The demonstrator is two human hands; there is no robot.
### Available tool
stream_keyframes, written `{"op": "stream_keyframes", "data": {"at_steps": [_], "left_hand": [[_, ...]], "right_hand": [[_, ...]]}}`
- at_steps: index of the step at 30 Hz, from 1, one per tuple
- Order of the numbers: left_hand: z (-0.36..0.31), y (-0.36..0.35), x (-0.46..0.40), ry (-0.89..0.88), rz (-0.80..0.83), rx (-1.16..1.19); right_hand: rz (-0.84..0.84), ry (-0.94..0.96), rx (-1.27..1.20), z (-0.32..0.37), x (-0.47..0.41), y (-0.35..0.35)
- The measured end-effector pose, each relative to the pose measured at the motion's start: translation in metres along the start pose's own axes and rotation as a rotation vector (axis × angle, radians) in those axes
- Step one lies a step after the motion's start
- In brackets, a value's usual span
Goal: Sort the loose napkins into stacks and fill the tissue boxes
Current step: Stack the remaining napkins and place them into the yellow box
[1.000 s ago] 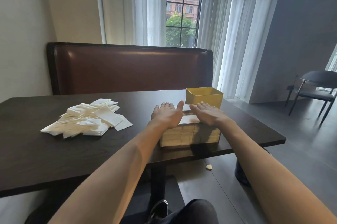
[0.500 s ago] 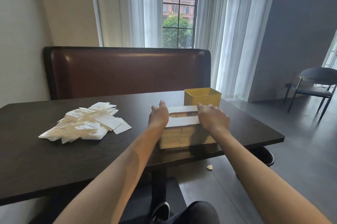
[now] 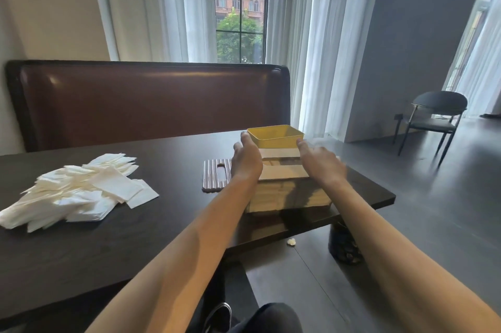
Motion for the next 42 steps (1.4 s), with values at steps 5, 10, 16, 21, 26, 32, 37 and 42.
{"op": "stream_keyframes", "data": {"at_steps": [5,10,16,21,26,32,37,42], "left_hand": [[0.002,-0.043,-0.018,0.008,0.016,0.074],[0.009,-0.068,-0.031,0.023,0.009,0.088],[0.028,-0.076,-0.040,0.036,0.045,0.036],[0.023,-0.066,-0.061,-0.013,0.004,-0.050],[0.024,-0.061,-0.088,0.025,0.001,-0.045],[0.029,-0.060,-0.112,0.035,0.052,-0.040],[0.037,-0.066,-0.126,0.054,0.098,0.001],[0.041,-0.070,-0.129,0.078,0.113,0.067]], "right_hand": [[0.011,-0.053,-0.014,-0.021,-0.037,0.011],[0.024,-0.035,0.013,-0.027,-0.060,0.011],[-0.023,0.013,0.114,-0.027,-0.071,0.001],[-0.100,0.061,0.075,-0.009,-0.084,0.006],[0.108,0.114,-0.016,0.031,-0.098,-0.017],[0.246,0.058,0.008,0.055,-0.118,-0.053],[0.327,-0.018,-0.012,0.066,-0.133,-0.066],[0.336,0.002,-0.045,0.076,-0.133,-0.070]]}}
Point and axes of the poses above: each hand's wrist, its own x-axis away from the middle knuckle, its own y-axis out of the back of the hand, z = x × y, the point moved 8 cm from there along -x, towards the middle knuckle, and after that the axes turned 15 degrees about -y, right-handed, at the moved point
